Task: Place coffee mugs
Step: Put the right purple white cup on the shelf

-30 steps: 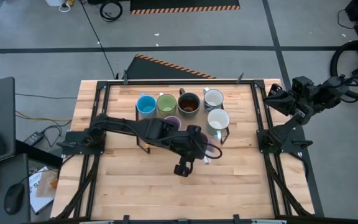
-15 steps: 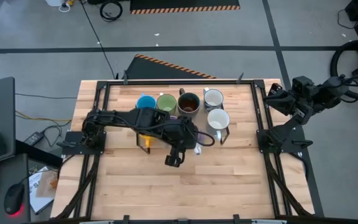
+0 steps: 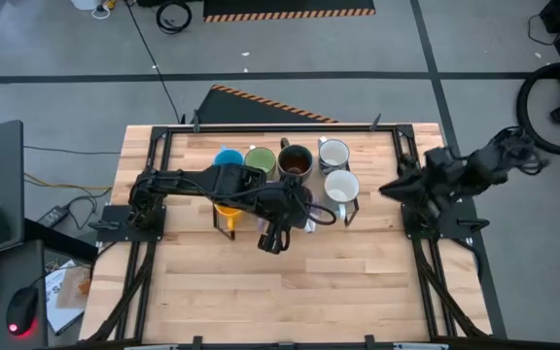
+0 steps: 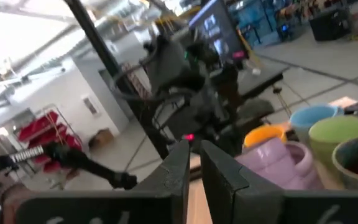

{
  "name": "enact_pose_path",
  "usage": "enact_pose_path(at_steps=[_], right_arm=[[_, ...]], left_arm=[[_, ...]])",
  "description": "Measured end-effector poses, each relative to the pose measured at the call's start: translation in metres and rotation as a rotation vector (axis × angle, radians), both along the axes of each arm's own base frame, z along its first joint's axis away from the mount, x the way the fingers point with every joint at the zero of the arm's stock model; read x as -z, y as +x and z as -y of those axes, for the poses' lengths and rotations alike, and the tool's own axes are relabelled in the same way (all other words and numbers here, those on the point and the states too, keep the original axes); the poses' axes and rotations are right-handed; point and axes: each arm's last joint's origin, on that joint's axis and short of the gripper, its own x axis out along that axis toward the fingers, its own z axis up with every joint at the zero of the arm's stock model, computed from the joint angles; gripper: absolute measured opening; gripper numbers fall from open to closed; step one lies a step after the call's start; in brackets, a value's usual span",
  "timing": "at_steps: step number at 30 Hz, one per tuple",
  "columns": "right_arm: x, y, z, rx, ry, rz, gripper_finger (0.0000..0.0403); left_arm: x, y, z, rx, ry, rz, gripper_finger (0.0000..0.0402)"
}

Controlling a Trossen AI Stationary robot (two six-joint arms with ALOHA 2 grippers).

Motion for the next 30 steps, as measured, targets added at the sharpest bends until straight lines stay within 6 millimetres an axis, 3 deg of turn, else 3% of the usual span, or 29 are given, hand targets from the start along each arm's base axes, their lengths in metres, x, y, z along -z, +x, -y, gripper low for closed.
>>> enact_pose_path(at_steps=[10, 18, 22, 25, 30], right_arm=[[0.023, 0.033, -0.055, -0.035, -0.015, -0.165, 0.0014], [-0.001, 0.054, -0.098, 0.120, -0.223, -0.331, 0.0005], [0.002, 0.069, -0.119, 0.216, -0.420, -0.434, 0.0006], [0.015, 0.082, -0.128, 0.233, -0.528, -0.498, 0.0015], [0.024, 0.102, -0.133, 0.253, -0.462, -0.521, 0.0030]], left_arm=[[0.001, 0.000, 0.000, -0.022, -0.022, -0.003, 0.0023], [0.001, 0.000, 0.001, -0.019, -0.020, -0.003, 0.0027], [0.001, 0.001, -0.001, -0.005, -0.005, -0.002, 0.0030], [0.001, 0.001, -0.004, -0.008, -0.002, -0.002, 0.0026], [0.001, 0.002, -0.008, -0.015, 0.002, -0.002, 0.0027]])
